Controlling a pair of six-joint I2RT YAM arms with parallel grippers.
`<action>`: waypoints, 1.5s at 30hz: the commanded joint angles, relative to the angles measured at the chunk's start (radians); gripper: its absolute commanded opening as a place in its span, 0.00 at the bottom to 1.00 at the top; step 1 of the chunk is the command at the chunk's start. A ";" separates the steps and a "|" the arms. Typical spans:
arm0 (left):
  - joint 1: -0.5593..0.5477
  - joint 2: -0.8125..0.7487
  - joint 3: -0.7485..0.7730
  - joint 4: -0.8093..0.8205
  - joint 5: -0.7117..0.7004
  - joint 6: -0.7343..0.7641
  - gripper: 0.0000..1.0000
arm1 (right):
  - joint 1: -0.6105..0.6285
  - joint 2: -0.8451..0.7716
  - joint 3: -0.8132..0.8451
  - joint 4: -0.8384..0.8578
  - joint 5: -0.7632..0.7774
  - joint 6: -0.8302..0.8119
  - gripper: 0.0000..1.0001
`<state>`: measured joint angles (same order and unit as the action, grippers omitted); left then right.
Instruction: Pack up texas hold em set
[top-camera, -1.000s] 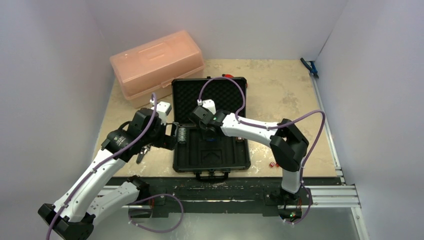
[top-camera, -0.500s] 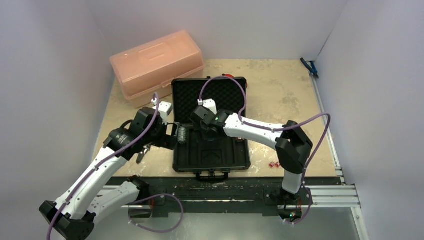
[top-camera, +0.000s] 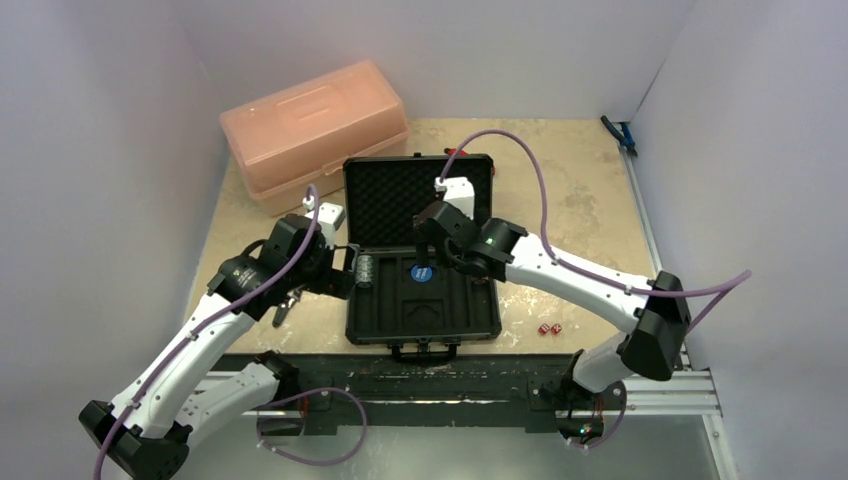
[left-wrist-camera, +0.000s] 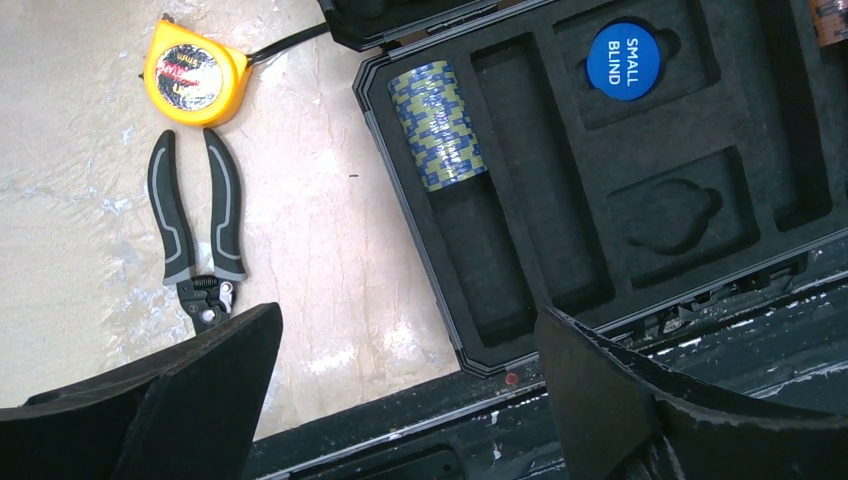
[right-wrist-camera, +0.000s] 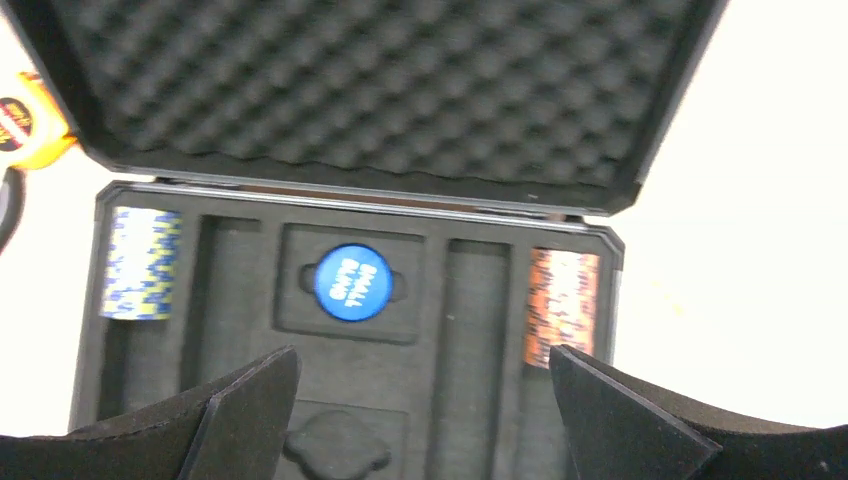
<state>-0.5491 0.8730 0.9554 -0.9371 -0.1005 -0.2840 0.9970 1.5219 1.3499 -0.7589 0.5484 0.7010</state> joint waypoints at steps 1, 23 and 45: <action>0.009 -0.015 0.004 0.017 -0.018 0.012 1.00 | -0.036 -0.093 -0.081 -0.058 0.118 0.055 0.99; 0.009 -0.076 0.005 0.017 -0.062 0.010 0.98 | -0.499 -0.229 -0.385 0.075 -0.024 0.009 0.99; 0.008 -0.077 0.005 0.011 -0.050 0.014 0.97 | -0.554 -0.030 -0.360 0.145 -0.178 -0.060 0.98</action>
<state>-0.5488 0.8082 0.9554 -0.9375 -0.1455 -0.2840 0.4458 1.4796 0.9520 -0.6437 0.3935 0.6582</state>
